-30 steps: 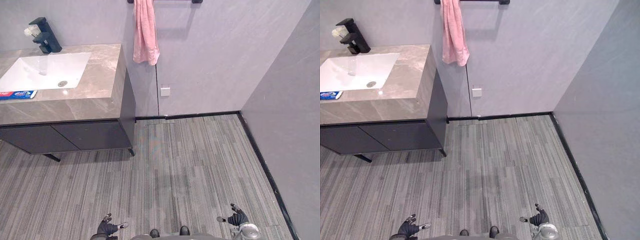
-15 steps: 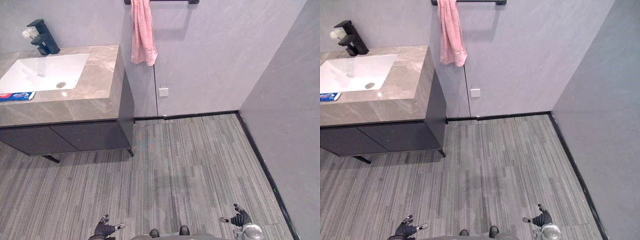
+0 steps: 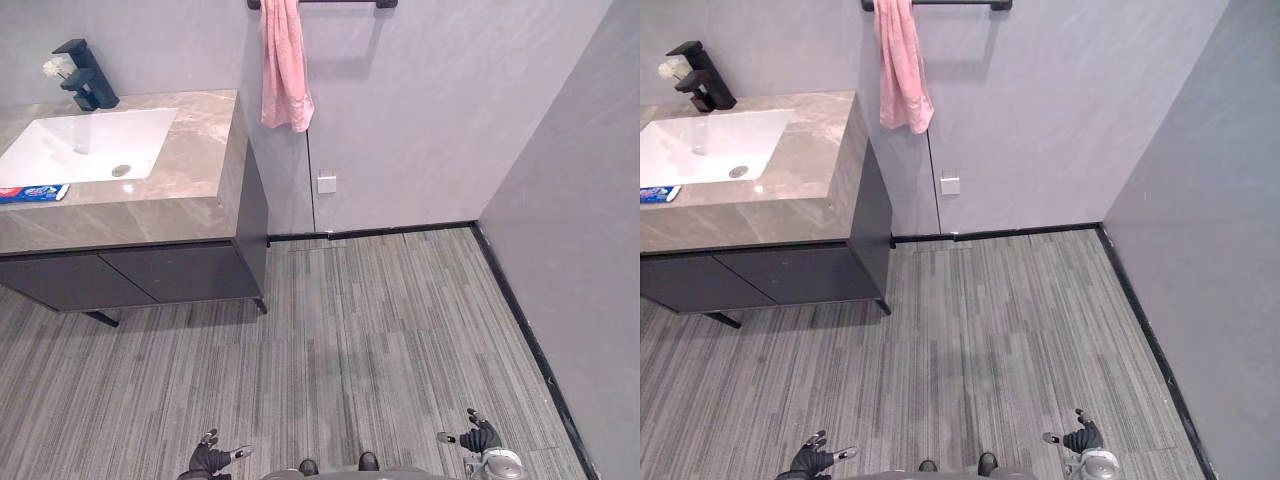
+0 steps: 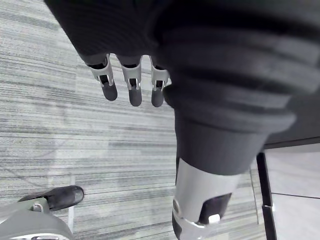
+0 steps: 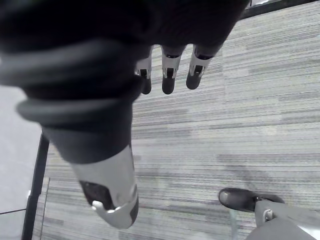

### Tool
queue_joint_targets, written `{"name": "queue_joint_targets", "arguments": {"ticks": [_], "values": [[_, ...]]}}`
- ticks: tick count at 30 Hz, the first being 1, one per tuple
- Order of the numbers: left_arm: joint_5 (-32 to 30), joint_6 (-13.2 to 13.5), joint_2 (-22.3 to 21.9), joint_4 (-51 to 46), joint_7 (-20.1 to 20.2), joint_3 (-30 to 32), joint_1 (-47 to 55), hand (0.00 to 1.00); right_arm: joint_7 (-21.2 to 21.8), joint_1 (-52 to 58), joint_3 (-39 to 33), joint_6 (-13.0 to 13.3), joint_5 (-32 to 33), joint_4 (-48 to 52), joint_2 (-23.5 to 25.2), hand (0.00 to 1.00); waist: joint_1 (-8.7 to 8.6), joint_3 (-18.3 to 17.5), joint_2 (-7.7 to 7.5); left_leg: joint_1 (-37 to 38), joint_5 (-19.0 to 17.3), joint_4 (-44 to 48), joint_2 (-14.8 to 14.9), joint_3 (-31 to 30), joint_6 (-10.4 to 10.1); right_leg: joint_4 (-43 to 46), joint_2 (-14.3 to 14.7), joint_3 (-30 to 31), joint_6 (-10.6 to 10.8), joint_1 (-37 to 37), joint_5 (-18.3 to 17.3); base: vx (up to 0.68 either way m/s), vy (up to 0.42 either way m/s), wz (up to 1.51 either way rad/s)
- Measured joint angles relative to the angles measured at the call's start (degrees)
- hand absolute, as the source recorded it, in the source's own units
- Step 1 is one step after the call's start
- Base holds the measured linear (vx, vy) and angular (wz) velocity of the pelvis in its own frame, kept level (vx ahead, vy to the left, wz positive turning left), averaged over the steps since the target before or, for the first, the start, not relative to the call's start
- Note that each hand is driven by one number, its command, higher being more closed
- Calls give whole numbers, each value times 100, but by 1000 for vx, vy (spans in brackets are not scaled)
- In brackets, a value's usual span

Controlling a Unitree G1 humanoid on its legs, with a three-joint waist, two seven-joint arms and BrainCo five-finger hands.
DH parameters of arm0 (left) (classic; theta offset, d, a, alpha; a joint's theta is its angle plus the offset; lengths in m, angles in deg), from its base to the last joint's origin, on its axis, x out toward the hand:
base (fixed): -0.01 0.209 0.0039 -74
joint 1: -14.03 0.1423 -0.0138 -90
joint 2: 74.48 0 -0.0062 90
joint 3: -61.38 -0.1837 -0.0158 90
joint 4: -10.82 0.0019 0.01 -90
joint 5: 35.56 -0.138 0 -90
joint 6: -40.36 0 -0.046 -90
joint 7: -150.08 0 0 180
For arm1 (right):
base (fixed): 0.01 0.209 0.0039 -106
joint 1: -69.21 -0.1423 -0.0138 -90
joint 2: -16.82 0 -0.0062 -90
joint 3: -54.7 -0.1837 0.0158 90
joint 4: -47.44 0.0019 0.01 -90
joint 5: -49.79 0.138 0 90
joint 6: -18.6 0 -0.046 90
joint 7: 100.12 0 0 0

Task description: Organize washtable

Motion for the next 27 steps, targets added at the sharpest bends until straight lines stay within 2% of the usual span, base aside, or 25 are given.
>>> {"name": "queue_joint_targets", "arguments": {"ticks": [4, 7, 9, 11, 12, 13, 14, 15, 17, 18, 19, 21, 22, 23, 24, 25, 26, 27], "values": [[1, -1, -2, 0, -4, -16, -15, 0, -16, -21, -1, -40, 33, 1, 15, 0, -2, 18, -27, -7, -76, 19, 51, 172, 57, 1, 62, 177, -6, -52, 3, 9, -28, -25], [3, 0, -10, -9, -6, -35, -61, 0, -58, -81, -8, -82, 118, 6, 19, 0, 7, 27, -27, -174, -261, 253, 106, 351, 63, 87, 91, 345, 12, -218, -22, 26, -21, -31], [4, -1, -12, -28, -7, -38, -69, 0, -58, -161, -13, -100, 122, 6, 23, 0, 12, 77, -8, -299, -416, 494, 152, 451, 78, 428, 115, 436, 22, -404, -198, 58, -2, -26], [4, -3, -12, -40, -8, -54, -150, 0, -60, -178, -38, -109, 168, 12, 29, 0, -4, 172, 6, -349, -580, 729, 167, 468, 101, 1079, 118, 428, 62, -665, -553, 44, 13, -7], [4, -2, -8, -107, -7, -59, -173, 0, -59, -176, -43, -115, 187, 12, 60, 0, 12, 199, -2, -357, -728, 898, 169, 509, 118, 1794, 98, 396, 274, -951, -864, 43, 17, -11], [5, 0, -3, -125, -8, -70, -182, 0, -58, -185, -41, -115, 195, 13, 77, 0, 15, 220, -1, -353, -777, 964, 176, 536, 127, 2144, 94, 376, 416, -1109, -960, 45, 28, -18], [5, 0, 27, -137, -5, -115, -220, 0, -54, -240, -13, -114, 209, 34, 110, 0, 17, 297, 5, -306, -866, 1061, 191, 589, 172, 2996, 72, 230, 571, -1457, -1067, 37, 39, -13], [5, -1, 76, -156, -6, -154, -249, 0, -51, -282, 6, -113, 209, 73, 159, 0, 3, 375, -28, -238, -954, 1141, 180, 610, 239, 3946, -22, -8, 619, -1870, -1082, 59, 40, -7], [6, -4, 138, -164, -7, -239, -290, 0, -47, -268, 32, -115, 208, 107, 181, 0, 0, 472, -63, -62, -1091, 1163, 116, 601, 271, 4775, -335, -444, 565, -2207, -1308, 94, 37, -1], [6, -5, 153, -197, -9, -245, -264, 0, -47, -254, 65, -119, 207, 106, 180, 0, -1, 501, -23, 60, -1207, 1200, 127, 594, 256, 4933, -532, -688, 549, -2349, -1434, 172, 36, -4], [5, -8, 172, -207, -10, -246, -248, 0, -48, -257, 159, -118, 207, 108, 161, 0, -18, 509, -41, 178, -1275, 1179, 158, 581, 213, 4727, -660, -878, 539, -2445, -1498, 254, 9, 0], [7, -8, 174, -217, -15, -246, -289, 0, -45, -277, 253, -116, 206, 109, 140, 0, -71, 530, -18, 288, -1327, 1121, 267, 525, 133, 4143, -668, -1033, 508, -2540, -1476, 290, -59, 18], [7, -5, 187, -226, -14, -248, -327, 0, -45, -297, 252, -116, 205, 112, 129, 0, -151, 535, 3, 353, -1337, 1065, 371, 445, 47, 3479, -627, -1143, 436, -2586, -1348, 373, -124, 36], [7, 1, 208, -227, -4, -281, -340, 0, -47, -272, 249, -114, 197, 115, 104, 0, -165, 516, -68, 448, -1351, 924, 373, 392, -127, 2895, -604, -1159, 293, -2601, -937, 392, -151, 37], [8, 1, 212, -227, -4, -280, -361, 0, -48, -250, 247, -114, 193, 111, 89, 0, -169, 525, -116, 525, -1394, 898, 369, 354, -201, 2842, -642, -1168, 133, -2608, -631, 444, -190, 28], [7, 1, 129, -222, -7, -271, -392, 0, -49, -217, 235, -121, 183, 84, 17, 0, -162, 492, -61, 653, -1451, 925, 541, 271, -335, 3078, -596, -1295, -118, -2586, -578, 468, -221, 23], [7, 13, 97, -229, 1, -267, -408, 0, -50, -246, 231, -117, 177, 89, 15, 0, -162, 480, -26, 567, -1330, 1106, 641, 206, -546, 3120, -551, -1357, -210, -2581, -786, 483, -235, 18], [7, 15, 76, -233, 1, -264, -421, 0, -50, -285, 231, -114, 176, 102, 11, 0, -166, 483, -6, 448, -1278, 1319, 665, 149, -631, 3098, -527, -1381, -254, -2561, -840, 469, -264, 12]]}}
